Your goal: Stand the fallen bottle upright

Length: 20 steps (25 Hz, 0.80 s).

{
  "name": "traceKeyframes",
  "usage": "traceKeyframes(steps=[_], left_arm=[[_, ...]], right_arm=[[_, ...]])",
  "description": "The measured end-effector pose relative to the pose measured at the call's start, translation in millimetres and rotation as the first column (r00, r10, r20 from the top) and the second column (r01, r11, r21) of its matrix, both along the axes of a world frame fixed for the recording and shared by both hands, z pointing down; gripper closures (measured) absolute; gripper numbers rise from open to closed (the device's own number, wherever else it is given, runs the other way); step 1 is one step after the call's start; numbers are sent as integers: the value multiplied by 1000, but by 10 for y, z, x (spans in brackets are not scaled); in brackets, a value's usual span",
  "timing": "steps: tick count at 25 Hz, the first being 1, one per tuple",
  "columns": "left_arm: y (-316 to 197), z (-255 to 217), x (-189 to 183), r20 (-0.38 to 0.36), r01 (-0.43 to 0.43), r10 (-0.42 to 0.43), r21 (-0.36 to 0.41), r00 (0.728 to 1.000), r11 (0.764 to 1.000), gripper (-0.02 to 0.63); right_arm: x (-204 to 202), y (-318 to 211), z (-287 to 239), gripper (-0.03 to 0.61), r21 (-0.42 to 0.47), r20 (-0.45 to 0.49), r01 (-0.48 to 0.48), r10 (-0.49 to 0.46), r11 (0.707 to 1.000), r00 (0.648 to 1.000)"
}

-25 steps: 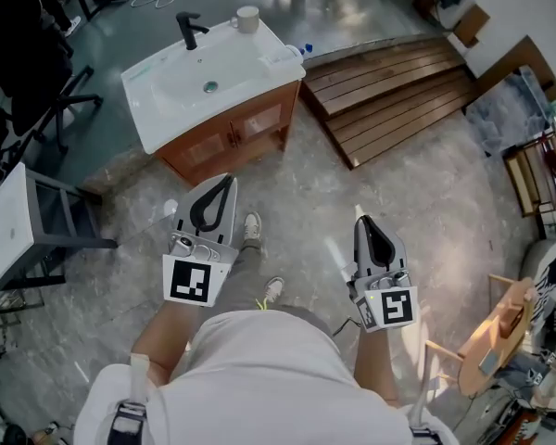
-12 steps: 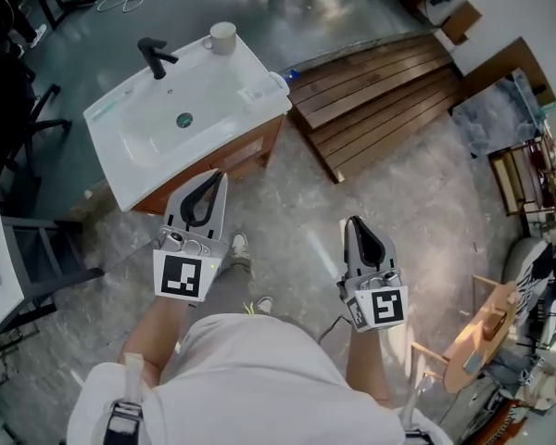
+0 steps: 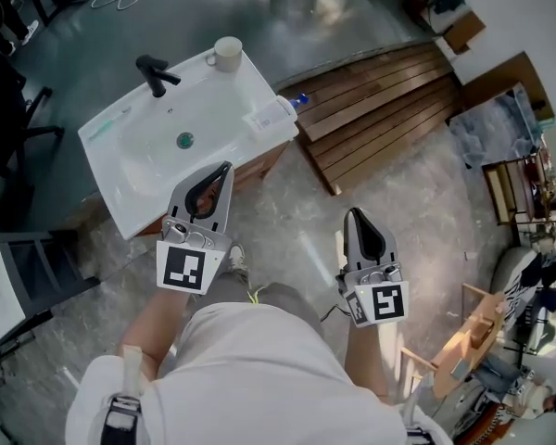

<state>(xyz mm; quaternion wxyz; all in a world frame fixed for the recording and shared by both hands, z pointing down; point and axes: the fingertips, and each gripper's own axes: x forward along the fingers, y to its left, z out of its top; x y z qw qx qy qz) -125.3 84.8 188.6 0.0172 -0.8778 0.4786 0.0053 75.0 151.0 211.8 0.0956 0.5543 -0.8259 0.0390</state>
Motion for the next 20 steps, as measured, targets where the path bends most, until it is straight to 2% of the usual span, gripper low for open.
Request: traceKeyframes(steps=[9,16,18,20], left_arm=[[-466,53,267,27,-4,4,-3,1000,1000,598],[-808,-62,605,36,102,-103,26,994,994,598],[-884,-79,680,29,118,-119,22,992,993,598],[-985,-24,724,53,139,-139,3,989,990,598]], right_arm=[[209,-545,21,537,20,27,15,-16,1000,1000],[506,-1139,-25,537,58,50,141,-144,988,988],[575,-1335,-34,537,65,48,175,-178,982,983],[617,-1526,2,537,62,58,206,-209,977,976]])
